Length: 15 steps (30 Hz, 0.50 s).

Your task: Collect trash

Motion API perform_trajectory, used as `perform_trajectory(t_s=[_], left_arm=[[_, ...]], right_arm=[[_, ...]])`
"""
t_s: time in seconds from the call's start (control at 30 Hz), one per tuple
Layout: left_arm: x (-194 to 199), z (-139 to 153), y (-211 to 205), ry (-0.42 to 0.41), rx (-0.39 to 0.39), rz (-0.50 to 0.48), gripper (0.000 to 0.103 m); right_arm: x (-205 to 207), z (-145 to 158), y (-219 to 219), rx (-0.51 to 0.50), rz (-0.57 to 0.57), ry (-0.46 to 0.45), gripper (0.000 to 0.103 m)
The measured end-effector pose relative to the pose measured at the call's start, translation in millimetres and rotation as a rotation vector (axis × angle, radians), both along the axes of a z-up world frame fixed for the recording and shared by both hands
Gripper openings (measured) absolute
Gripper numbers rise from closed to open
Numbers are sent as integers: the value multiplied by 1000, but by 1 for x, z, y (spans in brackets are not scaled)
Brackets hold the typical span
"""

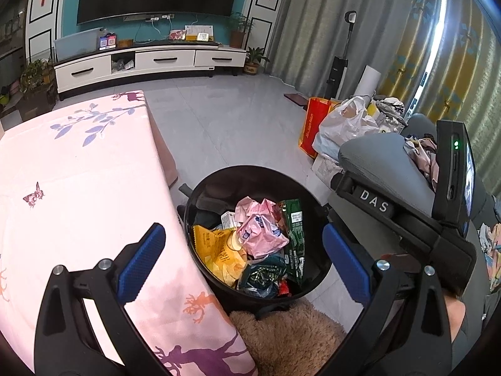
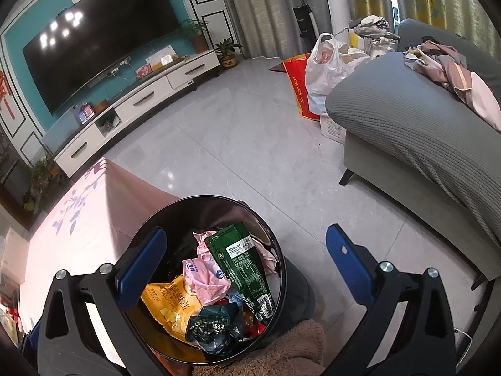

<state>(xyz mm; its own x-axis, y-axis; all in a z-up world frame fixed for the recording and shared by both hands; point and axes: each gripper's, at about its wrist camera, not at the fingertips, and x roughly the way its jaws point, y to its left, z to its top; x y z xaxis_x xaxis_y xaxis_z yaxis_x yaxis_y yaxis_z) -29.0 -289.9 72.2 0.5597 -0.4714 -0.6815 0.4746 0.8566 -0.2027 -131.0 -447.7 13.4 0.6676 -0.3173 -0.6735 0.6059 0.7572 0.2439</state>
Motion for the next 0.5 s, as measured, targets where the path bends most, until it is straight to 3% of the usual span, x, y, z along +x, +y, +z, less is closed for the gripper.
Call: perform_trajectory(t_s=[0.5], left_arm=[[1,-6,-2,28,12,-9,100]], right_arm=[[4,-3,-1,-9,0,24,100]])
